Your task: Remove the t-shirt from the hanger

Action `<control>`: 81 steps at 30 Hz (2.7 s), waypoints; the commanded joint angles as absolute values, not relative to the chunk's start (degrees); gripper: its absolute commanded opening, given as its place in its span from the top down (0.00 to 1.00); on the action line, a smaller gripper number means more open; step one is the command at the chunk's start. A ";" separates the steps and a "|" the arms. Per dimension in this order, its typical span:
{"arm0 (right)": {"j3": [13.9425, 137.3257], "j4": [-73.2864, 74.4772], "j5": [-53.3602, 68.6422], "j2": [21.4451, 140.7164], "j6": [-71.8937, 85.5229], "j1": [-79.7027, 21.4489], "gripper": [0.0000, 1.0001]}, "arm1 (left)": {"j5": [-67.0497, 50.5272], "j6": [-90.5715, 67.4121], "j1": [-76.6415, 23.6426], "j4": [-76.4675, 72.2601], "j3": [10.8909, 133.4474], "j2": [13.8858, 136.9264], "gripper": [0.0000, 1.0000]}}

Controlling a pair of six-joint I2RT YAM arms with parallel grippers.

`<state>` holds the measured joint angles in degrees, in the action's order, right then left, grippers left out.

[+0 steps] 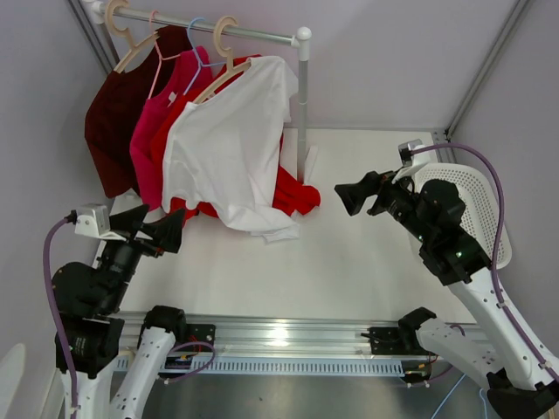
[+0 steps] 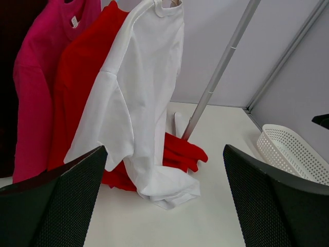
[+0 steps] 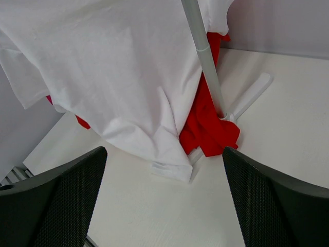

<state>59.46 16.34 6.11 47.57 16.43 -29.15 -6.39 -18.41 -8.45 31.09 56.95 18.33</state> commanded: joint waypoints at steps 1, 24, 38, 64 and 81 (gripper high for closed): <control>59.15 13.89 6.51 46.85 16.26 -29.44 0.01 | -8.08 -16.70 -8.17 31.02 59.58 18.80 0.01; 57.57 12.30 11.51 46.14 13.97 -29.79 0.01 | -8.70 -6.86 -10.19 21.38 100.45 69.33 0.00; 57.74 11.78 11.51 46.85 12.74 -29.79 0.00 | -19.68 -5.80 -10.98 15.19 120.39 89.72 0.15; 59.68 12.75 10.72 48.95 10.90 -29.71 0.01 | -10.81 -1.67 -14.15 14.77 128.49 101.25 0.48; 59.59 12.83 10.90 49.92 10.99 -29.53 0.01 | -13.36 -1.41 -14.15 14.68 125.08 101.52 0.74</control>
